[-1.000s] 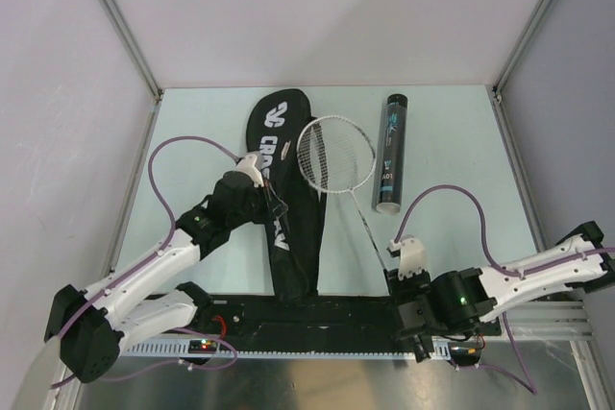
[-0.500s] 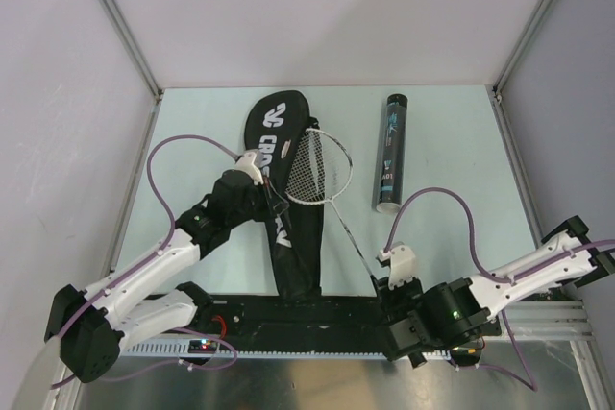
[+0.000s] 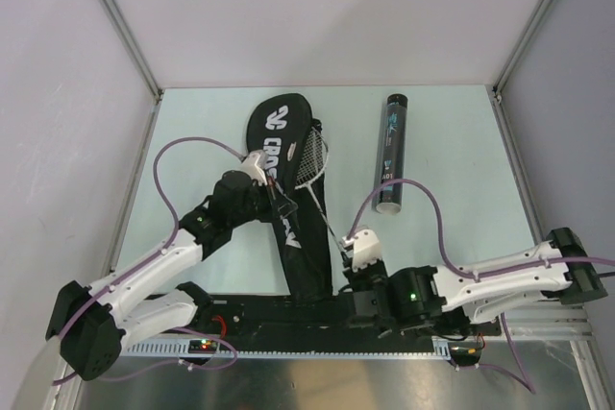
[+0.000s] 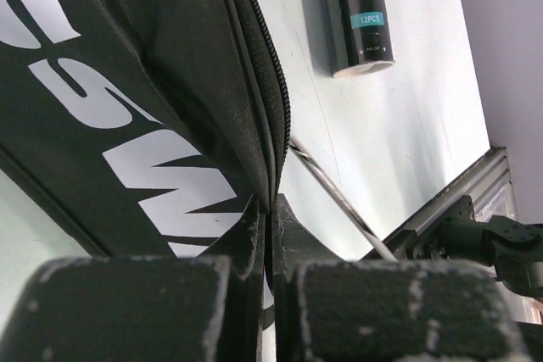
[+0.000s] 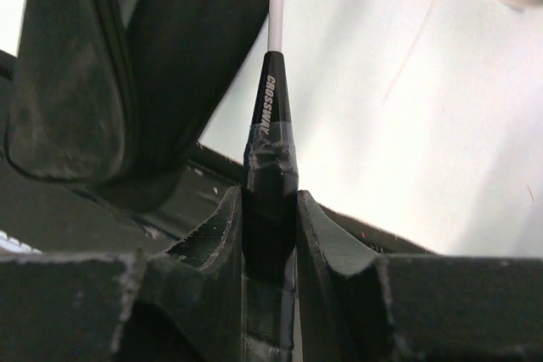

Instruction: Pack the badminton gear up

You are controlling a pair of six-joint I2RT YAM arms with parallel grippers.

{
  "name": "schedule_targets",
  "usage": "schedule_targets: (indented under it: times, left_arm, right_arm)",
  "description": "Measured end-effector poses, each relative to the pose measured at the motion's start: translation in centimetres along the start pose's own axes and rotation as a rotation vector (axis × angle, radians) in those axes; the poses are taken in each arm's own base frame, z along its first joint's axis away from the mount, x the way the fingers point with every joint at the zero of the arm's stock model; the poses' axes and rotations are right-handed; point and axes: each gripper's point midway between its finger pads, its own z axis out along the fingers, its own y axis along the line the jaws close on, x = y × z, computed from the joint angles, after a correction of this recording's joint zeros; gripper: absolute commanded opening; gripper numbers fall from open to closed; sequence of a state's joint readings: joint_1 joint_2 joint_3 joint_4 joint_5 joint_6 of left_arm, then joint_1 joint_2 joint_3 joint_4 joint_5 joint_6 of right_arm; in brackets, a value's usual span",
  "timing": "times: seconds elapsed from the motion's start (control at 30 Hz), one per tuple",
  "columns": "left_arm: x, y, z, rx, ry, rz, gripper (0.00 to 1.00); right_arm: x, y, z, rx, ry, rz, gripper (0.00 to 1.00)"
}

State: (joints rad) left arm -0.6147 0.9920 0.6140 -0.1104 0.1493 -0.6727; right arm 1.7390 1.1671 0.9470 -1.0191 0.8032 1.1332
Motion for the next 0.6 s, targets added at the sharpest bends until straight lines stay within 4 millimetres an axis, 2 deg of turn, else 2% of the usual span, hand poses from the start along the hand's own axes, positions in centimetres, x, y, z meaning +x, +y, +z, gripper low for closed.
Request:
schedule_targets:
  times: [0.2, 0.6]
  left_arm:
    - [1.1, 0.2, 0.1, 0.017, 0.029, -0.004, 0.0]
    - [3.2, 0.3, 0.1, 0.071, 0.063, -0.063, 0.0]
  right_arm:
    - [-2.0, 2.3, 3.3, -0.008, -0.052, -0.076, 0.0]
    - [-6.6, 4.2, 10.9, 0.02, -0.148, -0.008, 0.0]
